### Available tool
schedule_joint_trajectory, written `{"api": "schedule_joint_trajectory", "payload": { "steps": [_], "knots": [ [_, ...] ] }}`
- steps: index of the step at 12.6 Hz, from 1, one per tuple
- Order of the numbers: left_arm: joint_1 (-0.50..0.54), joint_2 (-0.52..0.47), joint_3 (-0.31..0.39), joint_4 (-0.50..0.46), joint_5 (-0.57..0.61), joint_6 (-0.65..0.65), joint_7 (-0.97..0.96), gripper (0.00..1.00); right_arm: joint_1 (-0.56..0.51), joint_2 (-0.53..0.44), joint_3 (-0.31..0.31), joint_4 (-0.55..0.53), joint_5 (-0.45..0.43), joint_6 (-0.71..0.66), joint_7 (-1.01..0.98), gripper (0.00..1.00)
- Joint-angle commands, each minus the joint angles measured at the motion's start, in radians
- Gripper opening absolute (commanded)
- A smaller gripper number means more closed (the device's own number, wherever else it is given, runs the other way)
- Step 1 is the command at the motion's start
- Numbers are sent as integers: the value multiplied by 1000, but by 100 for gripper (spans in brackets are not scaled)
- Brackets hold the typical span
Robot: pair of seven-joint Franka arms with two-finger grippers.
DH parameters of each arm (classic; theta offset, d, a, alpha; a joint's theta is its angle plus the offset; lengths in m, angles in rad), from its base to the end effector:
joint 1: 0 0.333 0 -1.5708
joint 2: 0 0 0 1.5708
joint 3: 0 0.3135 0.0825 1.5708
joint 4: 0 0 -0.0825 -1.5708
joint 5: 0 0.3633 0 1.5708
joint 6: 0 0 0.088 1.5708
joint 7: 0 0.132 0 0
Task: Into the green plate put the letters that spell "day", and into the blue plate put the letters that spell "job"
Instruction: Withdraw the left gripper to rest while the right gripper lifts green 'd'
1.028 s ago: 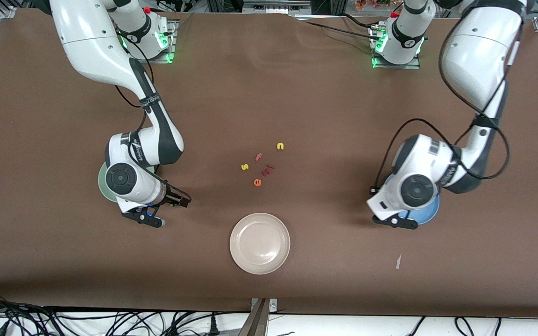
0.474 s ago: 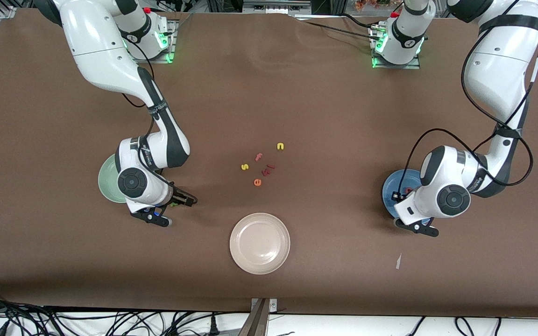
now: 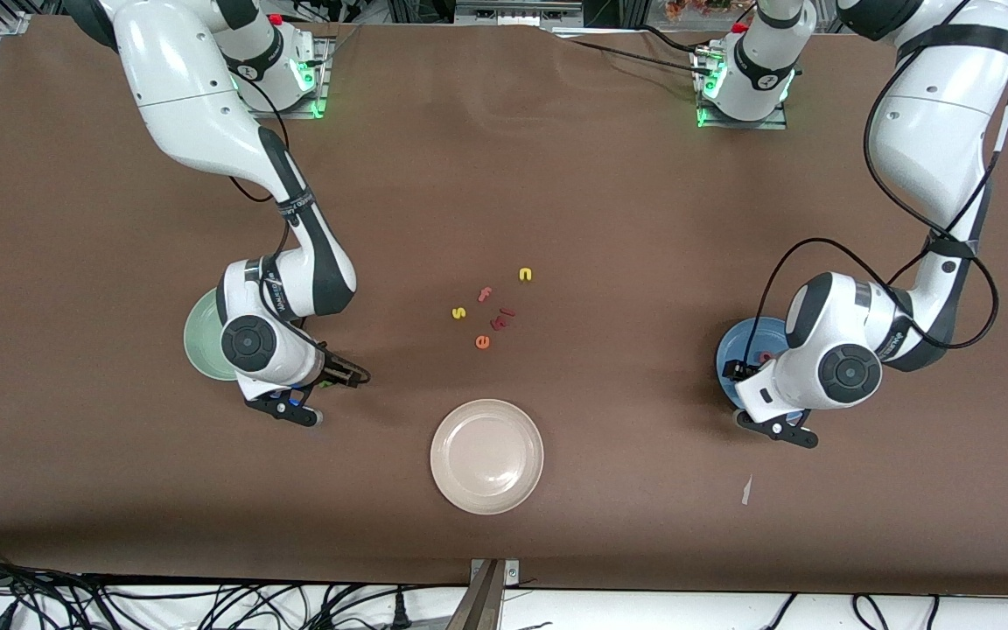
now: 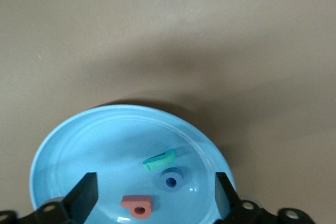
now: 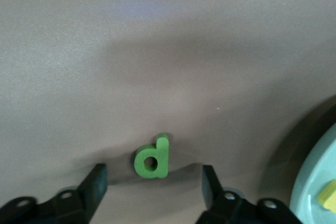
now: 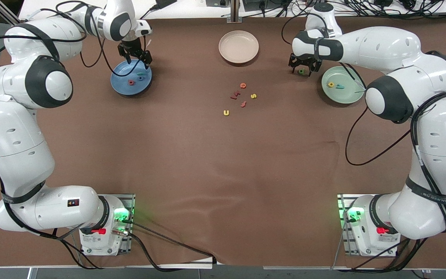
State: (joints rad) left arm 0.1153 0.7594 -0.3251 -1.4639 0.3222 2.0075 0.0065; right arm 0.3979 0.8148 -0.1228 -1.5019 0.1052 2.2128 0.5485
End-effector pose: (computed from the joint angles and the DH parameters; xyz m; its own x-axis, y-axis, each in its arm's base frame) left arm 0.6728 -0.0831 0.2192 0.9381 -0.3010 -0.1713 -0.3120 -0.9492 -0.0407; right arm 0.6519 0.2013 0.1646 0.9499 -0.3032 -0.0762 -0.2991 -0.9523 0.0601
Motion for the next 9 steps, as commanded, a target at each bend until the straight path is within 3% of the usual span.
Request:
{"api": "schedule_joint_trajectory", "payload": {
  "steps": [1,3,5,6,8,9],
  "knots": [
    [-6,-130,-37,-13,8,-90,12,100,-7,17,-3,31,7,13,-19,79],
    [-11,-201,-67,26,9,-123,17,100,-10,15,-3,31,7,13,-39,78],
    [-3,-253,-106,101,2,-273,21,100,-10,17,-3,29,7,13,-42,76],
    [16,-265,-121,120,-56,-289,23,100,-10,17,-3,29,8,15,-41,69],
    [99,-331,-124,119,-220,-297,35,100,-11,17,-3,29,8,15,-41,64],
    [122,-347,-118,120,-329,-300,29,100,-11,17,-3,29,8,15,-41,55]
  ]
}}
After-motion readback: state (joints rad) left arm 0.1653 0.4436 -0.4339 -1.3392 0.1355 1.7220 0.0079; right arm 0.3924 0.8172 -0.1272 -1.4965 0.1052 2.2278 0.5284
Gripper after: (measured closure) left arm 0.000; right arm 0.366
